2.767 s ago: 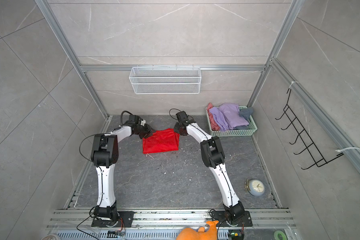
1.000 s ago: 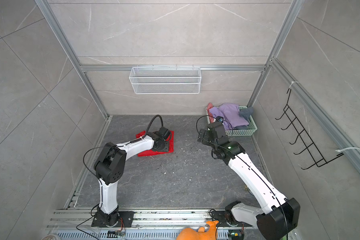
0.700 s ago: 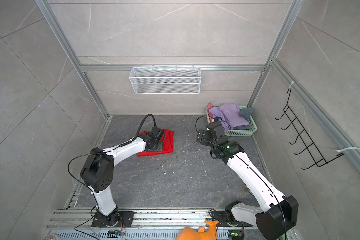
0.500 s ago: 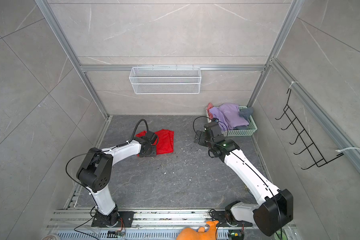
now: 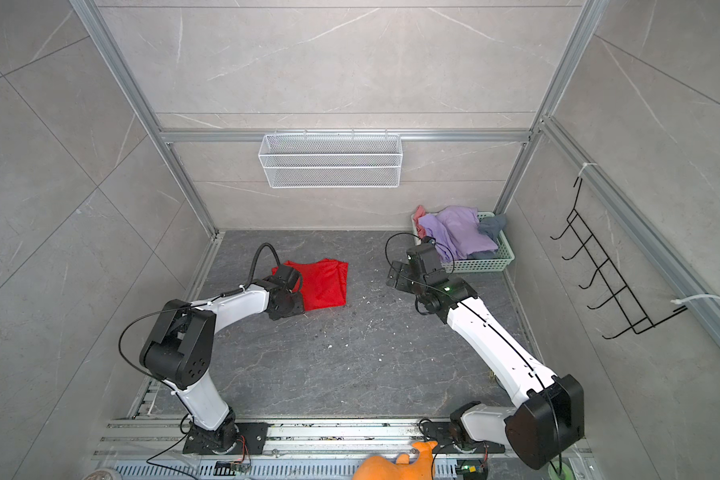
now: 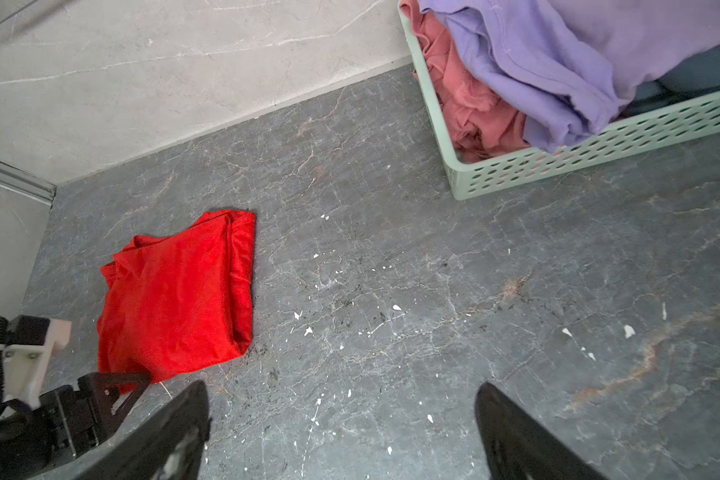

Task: Fold and stack the t-shirts

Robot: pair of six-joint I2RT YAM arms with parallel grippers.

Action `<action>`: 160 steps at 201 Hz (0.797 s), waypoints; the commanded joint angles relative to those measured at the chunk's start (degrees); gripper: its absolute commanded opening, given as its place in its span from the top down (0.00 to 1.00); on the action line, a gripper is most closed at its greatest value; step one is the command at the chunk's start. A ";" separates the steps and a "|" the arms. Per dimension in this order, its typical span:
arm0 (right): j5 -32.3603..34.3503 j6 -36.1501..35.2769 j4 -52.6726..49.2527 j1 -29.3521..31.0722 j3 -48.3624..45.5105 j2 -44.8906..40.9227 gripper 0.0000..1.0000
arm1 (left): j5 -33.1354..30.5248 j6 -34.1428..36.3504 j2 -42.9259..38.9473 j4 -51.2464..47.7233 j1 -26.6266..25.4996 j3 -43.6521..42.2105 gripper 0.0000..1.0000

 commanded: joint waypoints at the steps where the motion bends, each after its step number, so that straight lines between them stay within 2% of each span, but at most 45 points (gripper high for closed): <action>1: 0.60 0.18 0.38 0.10 0.40 0.11 0.00 | 0.74 1.59 -6.15 -1.79 0.06 4.36 0.40; 19: 1.10 0.34 0.29 0.07 0.31 -0.13 0.00 | 1.75 3.80 -5.63 -2.68 -0.31 7.79 0.40; 46: 2.49 -0.35 -0.61 0.07 0.61 -0.74 0.00 | 0.88 10.30 -0.10 -4.37 -1.66 13.61 0.39; 114: 5.77 -0.76 -2.33 0.10 -0.79 -3.60 0.00 | 6.52 27.98 12.35 -3.88 -1.96 23.22 0.39; 149: 6.64 -0.47 -3.04 0.10 -1.09 -4.31 0.00 | 6.33 30.26 18.44 -5.91 -1.94 28.24 0.39; 160: 6.75 -0.39 -3.11 0.10 -1.25 -4.57 0.00 | 4.78 28.59 20.87 -7.69 -1.86 30.56 0.39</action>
